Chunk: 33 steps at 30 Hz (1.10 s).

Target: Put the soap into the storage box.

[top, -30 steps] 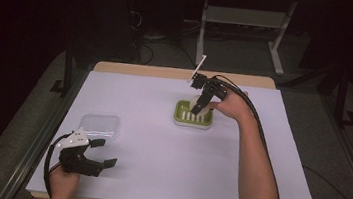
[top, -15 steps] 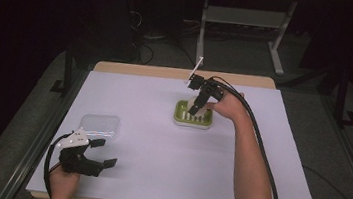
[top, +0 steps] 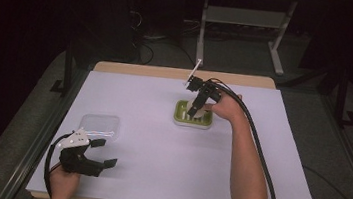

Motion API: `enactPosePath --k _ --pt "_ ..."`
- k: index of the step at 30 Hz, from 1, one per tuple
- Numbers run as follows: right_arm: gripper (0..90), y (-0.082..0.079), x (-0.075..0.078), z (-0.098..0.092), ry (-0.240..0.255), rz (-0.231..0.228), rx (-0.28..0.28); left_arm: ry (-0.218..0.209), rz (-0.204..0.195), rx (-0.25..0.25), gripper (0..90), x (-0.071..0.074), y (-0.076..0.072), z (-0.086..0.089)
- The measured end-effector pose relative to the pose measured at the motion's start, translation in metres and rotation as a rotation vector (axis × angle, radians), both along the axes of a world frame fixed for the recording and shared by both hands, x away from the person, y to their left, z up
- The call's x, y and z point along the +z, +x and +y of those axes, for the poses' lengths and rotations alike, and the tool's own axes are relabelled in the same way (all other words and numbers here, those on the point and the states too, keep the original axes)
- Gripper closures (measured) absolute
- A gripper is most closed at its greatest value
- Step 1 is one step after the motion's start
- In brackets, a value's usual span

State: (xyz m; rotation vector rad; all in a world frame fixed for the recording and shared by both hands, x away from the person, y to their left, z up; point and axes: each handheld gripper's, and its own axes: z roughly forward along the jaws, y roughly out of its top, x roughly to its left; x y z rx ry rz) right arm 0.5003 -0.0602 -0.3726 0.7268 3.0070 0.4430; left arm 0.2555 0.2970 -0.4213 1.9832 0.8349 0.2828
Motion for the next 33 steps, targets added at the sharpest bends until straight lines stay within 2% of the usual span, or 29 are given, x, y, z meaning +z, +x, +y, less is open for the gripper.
enactPosePath --k 33 --pt "22.6 0.004 -0.012 0.006 -0.019 0.013 -0.003 0.006 -0.002 -0.004 13.1 0.0 0.0 0.001"
